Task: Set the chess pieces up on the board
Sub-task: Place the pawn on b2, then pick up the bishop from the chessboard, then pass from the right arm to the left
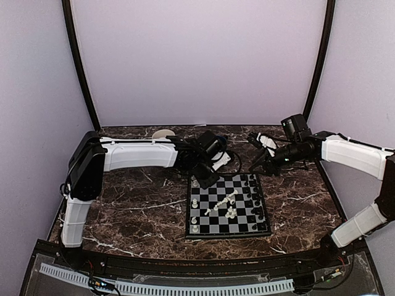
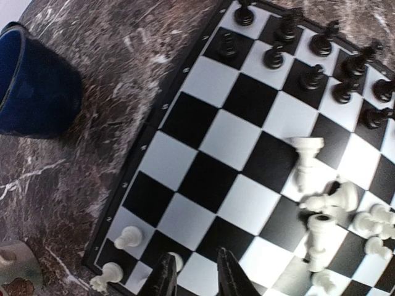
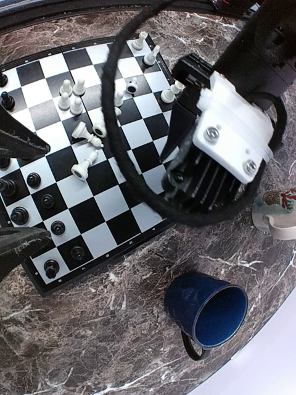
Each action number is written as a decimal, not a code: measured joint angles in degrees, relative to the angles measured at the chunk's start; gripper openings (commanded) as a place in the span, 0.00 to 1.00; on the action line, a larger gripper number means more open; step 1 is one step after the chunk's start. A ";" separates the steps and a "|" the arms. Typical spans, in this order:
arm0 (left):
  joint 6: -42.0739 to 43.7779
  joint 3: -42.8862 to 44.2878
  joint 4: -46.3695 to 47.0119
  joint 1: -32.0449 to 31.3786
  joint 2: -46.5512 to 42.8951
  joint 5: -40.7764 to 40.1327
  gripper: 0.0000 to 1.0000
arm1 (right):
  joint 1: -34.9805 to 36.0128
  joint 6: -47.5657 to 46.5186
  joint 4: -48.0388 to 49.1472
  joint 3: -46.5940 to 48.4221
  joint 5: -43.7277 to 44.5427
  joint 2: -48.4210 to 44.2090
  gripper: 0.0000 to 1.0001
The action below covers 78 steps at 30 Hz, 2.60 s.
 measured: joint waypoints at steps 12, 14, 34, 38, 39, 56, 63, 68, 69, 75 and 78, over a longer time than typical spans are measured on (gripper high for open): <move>-2.78 -6.71 2.43 -2.40 -6.40 12.39 0.28 | 0.00 -7.15 -6.78 3.58 0.42 2.47 0.37; -3.32 -11.67 3.82 -2.38 -10.67 12.59 0.30 | 0.00 -10.51 -9.35 5.81 0.98 3.93 0.37; -20.46 -40.00 26.56 2.56 -35.74 8.37 0.33 | 10.86 -33.86 -20.28 17.09 15.39 21.84 0.43; -21.73 -40.89 28.48 2.56 -36.30 8.41 0.33 | 11.98 -34.99 -20.68 18.53 17.40 23.39 0.43; -22.01 -41.13 28.96 2.56 -36.39 8.44 0.33 | 12.28 -35.12 -20.65 18.88 17.68 23.91 0.43; -23.67 -43.12 31.71 2.62 -36.54 9.07 0.34 | 14.64 -36.22 -24.57 24.48 19.19 31.87 0.31; -23.69 -43.21 31.98 2.67 -36.54 9.55 0.34 | 14.67 -36.20 -25.97 25.75 19.39 33.86 0.27; -23.69 -43.21 32.00 2.67 -36.54 9.94 0.34 | 14.71 -36.09 -26.80 26.05 19.63 33.97 0.18; -23.71 -43.21 32.02 2.67 -36.52 10.10 0.33 | 14.73 -36.02 -27.06 26.18 19.67 34.01 0.18; -25.81 -43.21 33.29 3.08 -36.22 10.49 0.34 | 14.34 -34.38 -27.85 26.99 19.50 34.01 0.16; -29.99 -43.32 35.71 4.22 -35.28 11.34 0.34 | 13.38 -31.71 -28.50 29.57 17.03 33.81 0.16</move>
